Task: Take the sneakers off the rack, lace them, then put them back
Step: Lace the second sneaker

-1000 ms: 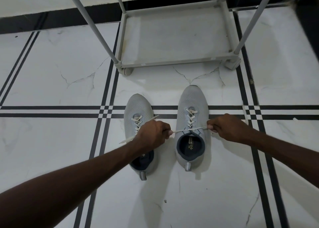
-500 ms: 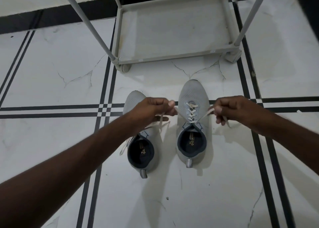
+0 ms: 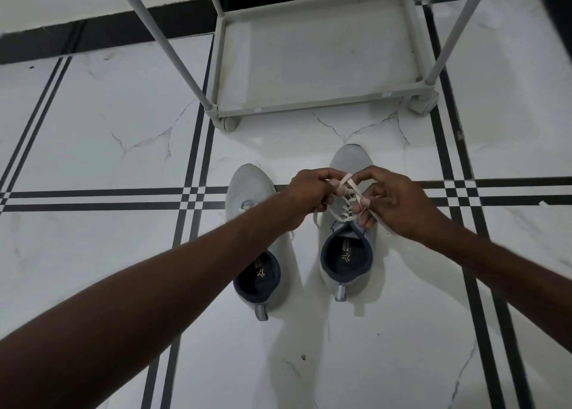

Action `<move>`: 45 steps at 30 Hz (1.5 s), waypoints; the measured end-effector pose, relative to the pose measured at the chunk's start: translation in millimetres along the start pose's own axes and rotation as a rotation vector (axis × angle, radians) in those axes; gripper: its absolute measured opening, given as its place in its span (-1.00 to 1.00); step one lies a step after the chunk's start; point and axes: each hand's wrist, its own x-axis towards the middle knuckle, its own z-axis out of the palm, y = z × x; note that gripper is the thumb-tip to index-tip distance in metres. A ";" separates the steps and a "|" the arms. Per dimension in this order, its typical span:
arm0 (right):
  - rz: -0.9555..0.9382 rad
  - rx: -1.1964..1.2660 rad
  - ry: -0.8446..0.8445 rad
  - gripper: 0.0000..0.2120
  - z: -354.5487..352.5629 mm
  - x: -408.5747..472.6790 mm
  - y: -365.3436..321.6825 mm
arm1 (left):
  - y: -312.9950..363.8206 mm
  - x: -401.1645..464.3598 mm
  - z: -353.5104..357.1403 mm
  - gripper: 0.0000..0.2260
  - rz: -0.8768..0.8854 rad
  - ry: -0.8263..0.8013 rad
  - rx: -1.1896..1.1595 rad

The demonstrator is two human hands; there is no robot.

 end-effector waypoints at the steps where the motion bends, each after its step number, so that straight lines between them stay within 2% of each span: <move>1: -0.010 -0.043 -0.004 -0.73 1.6 0.2 0.7 | -0.2 0.7 -0.5 -0.74 -0.018 -0.041 -0.026; 5: -0.047 -0.108 -0.003 -0.72 6.1 -0.7 0.4 | -1.0 -1.4 -0.7 -0.76 -0.046 -0.161 -0.152; 9: -0.057 -0.124 -0.002 -0.74 6.7 3.1 -2.1 | -5.4 -1.3 -1.0 -0.93 -0.068 -0.190 -0.231; 14: -0.019 -0.081 -0.037 -0.76 1.6 7.6 -0.4 | -5.4 -5.1 -3.4 -0.88 -0.104 -0.342 -0.213; 19: 0.083 0.073 -0.095 -0.77 -1.8 12.3 8.4 | -7.7 -5.8 1.9 -0.84 -0.065 -0.216 -0.077; 22: 0.128 0.171 -0.143 -0.84 -12.3 17.8 16.7 | -8.0 -6.4 -1.4 -0.89 -0.018 -0.224 -0.056; 24: 0.140 0.195 -0.154 -0.88 -15.0 21.1 20.1 | -4.1 -8.4 -6.4 -0.88 0.075 -0.231 0.069; 27: 0.198 0.258 -0.174 -0.98 -12.7 24.9 20.8 | 5.9 -11.0 -11.3 -0.89 0.272 -0.182 0.408; 30: 0.350 0.340 -0.165 -0.82 -8.5 28.5 19.9 | 7.4 -14.5 -1.0 -0.92 0.551 0.003 0.809; 32: 0.421 0.352 -0.199 -0.75 -7.7 28.9 18.0 | 1.6 -17.7 8.0 -0.94 0.681 0.128 0.928; 34: 0.432 0.314 -0.283 -0.70 -8.6 28.8 15.5 | -6.2 -18.5 13.5 -0.92 0.754 0.219 0.988; 37: 0.357 0.239 -0.335 -0.78 -13.4 27.0 9.3 | -15.3 -20.1 20.2 -0.89 0.810 0.306 0.992; 40: 0.263 0.108 -0.221 -0.86 -18.7 23.2 5.0 | -17.4 -22.1 20.7 -0.88 0.797 0.331 0.901; 45: 0.029 -0.432 0.088 -0.96 -19.6 16.9 13.5 | -30.5 -33.7 5.9 -0.80 0.580 0.325 0.736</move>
